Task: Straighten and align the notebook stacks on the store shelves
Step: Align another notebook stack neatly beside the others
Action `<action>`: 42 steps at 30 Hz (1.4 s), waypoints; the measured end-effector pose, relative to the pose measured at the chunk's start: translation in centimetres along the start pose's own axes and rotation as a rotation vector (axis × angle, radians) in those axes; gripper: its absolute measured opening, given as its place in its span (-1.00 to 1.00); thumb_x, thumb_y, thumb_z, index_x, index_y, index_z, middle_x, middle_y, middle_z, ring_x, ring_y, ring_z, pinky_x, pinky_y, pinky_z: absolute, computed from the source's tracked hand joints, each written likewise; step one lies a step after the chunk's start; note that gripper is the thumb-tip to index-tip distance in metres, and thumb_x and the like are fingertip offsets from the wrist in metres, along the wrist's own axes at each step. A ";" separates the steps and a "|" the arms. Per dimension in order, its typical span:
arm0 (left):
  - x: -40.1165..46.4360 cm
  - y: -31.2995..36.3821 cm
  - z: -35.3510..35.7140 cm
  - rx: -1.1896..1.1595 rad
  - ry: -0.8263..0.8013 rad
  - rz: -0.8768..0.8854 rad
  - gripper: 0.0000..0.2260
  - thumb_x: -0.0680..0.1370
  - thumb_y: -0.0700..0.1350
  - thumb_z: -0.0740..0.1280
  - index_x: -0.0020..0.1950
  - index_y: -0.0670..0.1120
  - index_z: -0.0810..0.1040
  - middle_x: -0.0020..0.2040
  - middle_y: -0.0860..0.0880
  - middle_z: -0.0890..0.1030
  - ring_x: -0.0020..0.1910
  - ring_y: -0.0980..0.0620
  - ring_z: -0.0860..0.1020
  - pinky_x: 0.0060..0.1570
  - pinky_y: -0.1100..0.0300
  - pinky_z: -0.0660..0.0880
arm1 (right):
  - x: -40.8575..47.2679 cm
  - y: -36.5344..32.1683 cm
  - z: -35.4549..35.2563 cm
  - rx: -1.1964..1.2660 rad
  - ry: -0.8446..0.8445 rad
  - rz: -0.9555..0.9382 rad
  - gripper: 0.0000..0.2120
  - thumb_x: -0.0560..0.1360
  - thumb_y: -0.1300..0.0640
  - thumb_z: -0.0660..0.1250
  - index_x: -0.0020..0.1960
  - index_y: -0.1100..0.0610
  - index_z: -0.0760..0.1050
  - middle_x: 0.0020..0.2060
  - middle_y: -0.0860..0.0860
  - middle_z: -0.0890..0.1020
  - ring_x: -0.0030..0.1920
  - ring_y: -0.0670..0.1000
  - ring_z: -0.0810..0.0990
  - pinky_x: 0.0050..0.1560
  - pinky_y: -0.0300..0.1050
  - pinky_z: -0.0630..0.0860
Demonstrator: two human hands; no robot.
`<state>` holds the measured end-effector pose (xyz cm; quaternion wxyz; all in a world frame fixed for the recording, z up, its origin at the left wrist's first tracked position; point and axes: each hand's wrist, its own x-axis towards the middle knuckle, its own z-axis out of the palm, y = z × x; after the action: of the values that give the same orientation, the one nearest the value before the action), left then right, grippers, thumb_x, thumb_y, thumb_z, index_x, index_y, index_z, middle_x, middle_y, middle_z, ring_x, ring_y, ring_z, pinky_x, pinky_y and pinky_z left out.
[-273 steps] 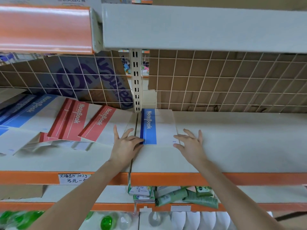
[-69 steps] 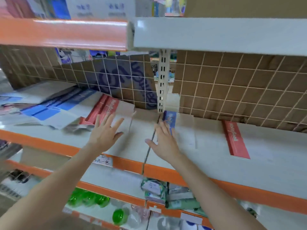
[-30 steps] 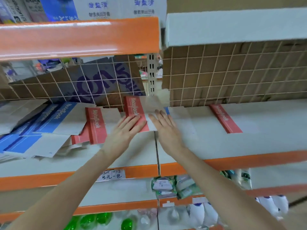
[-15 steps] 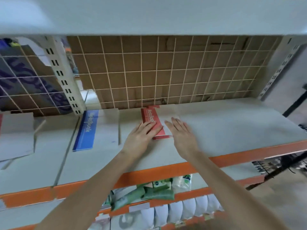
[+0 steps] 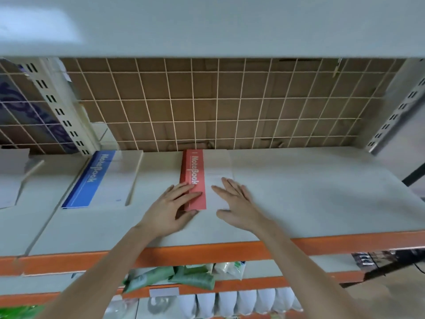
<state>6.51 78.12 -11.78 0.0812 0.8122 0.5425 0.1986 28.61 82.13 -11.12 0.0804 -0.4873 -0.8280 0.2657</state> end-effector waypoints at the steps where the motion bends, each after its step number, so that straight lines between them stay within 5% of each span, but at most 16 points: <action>1: 0.0 0.3 -0.2 0.000 0.029 -0.012 -0.52 0.52 0.17 0.20 0.37 -0.03 0.45 0.41 -0.01 0.38 0.44 0.01 0.27 0.46 0.08 0.04 | -0.2 0.1 0.0 0.033 0.046 -0.011 -0.35 0.50 0.12 0.22 0.54 -0.05 0.07 0.55 -0.01 -0.14 0.51 -0.11 -0.28 0.47 -0.07 -0.33; 4: -0.1 0.7 -0.5 -0.014 0.097 -0.070 -0.52 0.48 0.14 0.20 0.30 -0.08 0.52 0.32 -0.06 0.48 0.35 -0.05 0.39 0.42 0.01 0.18 | -0.6 0.3 0.3 0.064 0.214 -0.011 -0.37 0.48 0.18 0.25 0.51 -0.03 0.16 0.54 0.02 -0.06 0.53 -0.04 -0.22 0.46 -0.11 -0.29; 11: -0.3 0.9 -0.6 -0.026 0.110 -0.132 -0.67 0.48 -0.10 0.42 0.23 -0.11 0.58 0.28 -0.04 0.50 0.26 -0.03 0.47 0.29 0.21 0.31 | -0.5 0.4 0.7 0.059 0.354 0.068 -0.45 0.50 0.16 0.26 0.46 0.02 0.24 0.50 0.04 0.13 0.51 0.04 -0.08 0.45 -0.12 -0.21; 18: -0.3 0.5 -0.6 0.029 0.166 -0.176 -0.63 0.43 0.00 0.32 0.17 -0.15 0.61 0.20 -0.13 0.57 0.21 -0.15 0.51 0.30 -0.06 0.38 | -0.4 0.5 1.1 -0.031 0.436 0.128 -0.47 0.50 -0.01 0.30 0.44 0.03 0.29 0.34 -0.03 0.38 0.44 0.02 0.15 0.44 -0.07 -0.11; 27: -0.4 -0.5 0.2 0.141 0.132 -0.272 -0.54 0.51 0.21 0.15 0.35 0.08 0.43 0.36 0.03 0.45 0.47 -0.04 0.20 0.45 -0.09 -0.16 | -0.6 0.6 0.8 -0.027 0.434 0.129 -0.52 0.52 0.03 0.30 0.41 0.00 0.33 0.33 -0.07 0.44 0.45 -0.03 0.16 0.44 -0.03 -0.10; 42: -0.4 -0.9 0.5 0.051 0.179 -0.231 -0.61 0.53 0.02 0.29 0.37 0.06 0.42 0.32 0.06 0.48 0.49 0.00 0.15 0.46 -0.12 -0.18 | -0.8 0.5 1.1 -0.083 0.436 0.137 -0.57 0.54 0.10 0.24 0.40 0.01 0.34 0.34 -0.08 0.42 0.45 -0.07 0.14 0.47 -0.01 -0.20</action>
<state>5.84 78.16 -12.64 0.0343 0.7252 0.6422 0.2459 29.02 81.24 -12.21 0.2190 -0.5910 -0.7663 0.1247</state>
